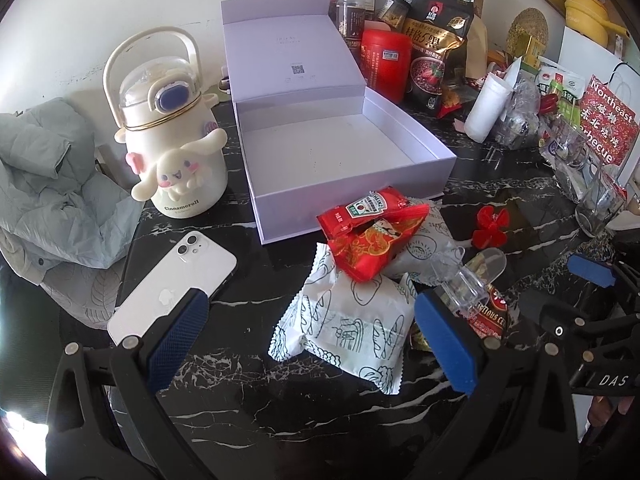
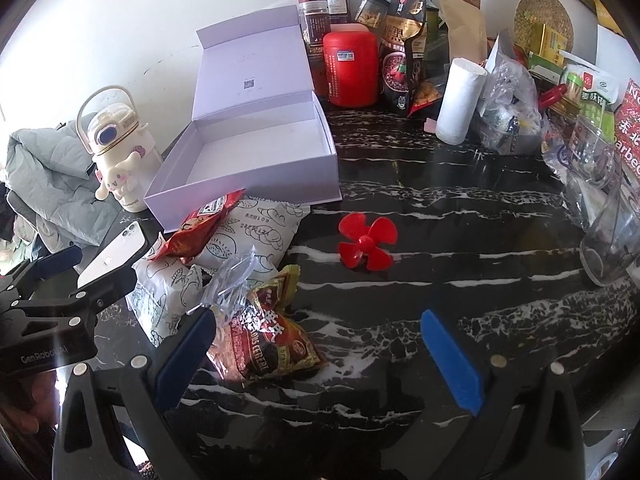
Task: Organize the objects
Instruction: 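Move left tool to the white bread bag while right tool approaches the clear plastic piece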
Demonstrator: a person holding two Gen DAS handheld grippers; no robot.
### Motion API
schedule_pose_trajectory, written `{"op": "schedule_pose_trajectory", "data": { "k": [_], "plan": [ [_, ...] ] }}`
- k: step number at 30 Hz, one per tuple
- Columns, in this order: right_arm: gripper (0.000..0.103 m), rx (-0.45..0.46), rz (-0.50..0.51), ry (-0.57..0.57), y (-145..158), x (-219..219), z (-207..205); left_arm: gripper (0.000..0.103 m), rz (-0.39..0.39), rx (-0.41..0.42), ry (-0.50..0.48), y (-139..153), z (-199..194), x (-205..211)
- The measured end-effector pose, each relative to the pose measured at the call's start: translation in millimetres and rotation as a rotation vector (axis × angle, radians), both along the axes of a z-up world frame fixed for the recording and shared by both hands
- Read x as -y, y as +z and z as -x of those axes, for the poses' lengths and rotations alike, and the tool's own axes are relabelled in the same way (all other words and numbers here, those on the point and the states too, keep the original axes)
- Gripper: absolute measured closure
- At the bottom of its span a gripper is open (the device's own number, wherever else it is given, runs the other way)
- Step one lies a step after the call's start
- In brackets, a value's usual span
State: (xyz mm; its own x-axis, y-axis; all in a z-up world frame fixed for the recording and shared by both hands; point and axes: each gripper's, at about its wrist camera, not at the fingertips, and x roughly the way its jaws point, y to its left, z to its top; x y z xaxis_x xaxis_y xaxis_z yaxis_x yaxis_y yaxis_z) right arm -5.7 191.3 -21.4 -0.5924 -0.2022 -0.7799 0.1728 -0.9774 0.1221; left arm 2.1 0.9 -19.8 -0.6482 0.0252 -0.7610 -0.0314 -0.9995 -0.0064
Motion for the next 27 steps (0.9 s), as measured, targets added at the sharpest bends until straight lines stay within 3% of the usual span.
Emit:
{"op": "schedule_pose_trajectory", "data": {
  "k": [9,27],
  "plan": [
    [0.003,0.008,0.019,0.042,-3.7,4.1,-0.4,0.0,-0.039,0.058,0.014,-14.5,-0.4,5.2],
    [0.043,0.033,0.119,0.197,-10.8,23.4,14.7,0.0,-0.066,0.144,-0.051,-31.5,8.0,1.8]
  ]
}}
